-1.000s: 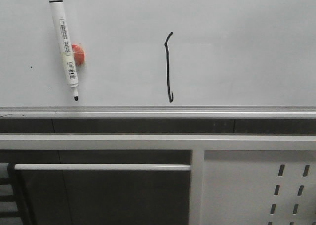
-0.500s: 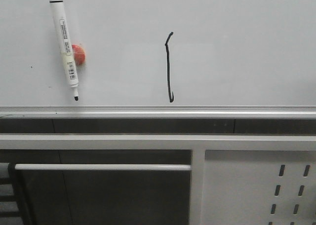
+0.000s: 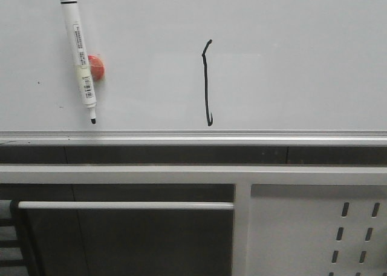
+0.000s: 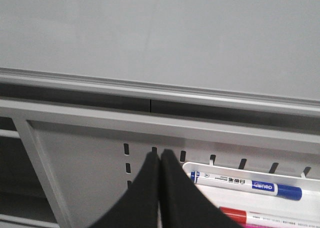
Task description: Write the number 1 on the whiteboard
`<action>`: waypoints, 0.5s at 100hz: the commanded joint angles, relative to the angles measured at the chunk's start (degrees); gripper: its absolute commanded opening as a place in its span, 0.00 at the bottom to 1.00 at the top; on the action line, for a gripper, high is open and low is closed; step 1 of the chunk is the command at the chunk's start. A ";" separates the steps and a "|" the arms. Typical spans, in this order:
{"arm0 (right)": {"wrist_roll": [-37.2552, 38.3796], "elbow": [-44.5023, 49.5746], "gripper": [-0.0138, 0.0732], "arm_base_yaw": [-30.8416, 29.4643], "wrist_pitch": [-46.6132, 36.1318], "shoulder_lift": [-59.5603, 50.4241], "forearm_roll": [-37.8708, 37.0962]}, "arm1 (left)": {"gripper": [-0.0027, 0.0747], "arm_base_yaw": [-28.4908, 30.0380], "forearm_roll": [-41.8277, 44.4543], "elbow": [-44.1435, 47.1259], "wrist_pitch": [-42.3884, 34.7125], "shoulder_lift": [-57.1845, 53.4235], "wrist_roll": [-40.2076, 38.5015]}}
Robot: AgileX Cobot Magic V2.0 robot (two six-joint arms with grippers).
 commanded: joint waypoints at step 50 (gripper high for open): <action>0.00 1.60 0.08 -0.52 -1.62 -1.29 -0.55 | 0.01 0.06 -0.72 1.27 -4.21 -1.56 -0.41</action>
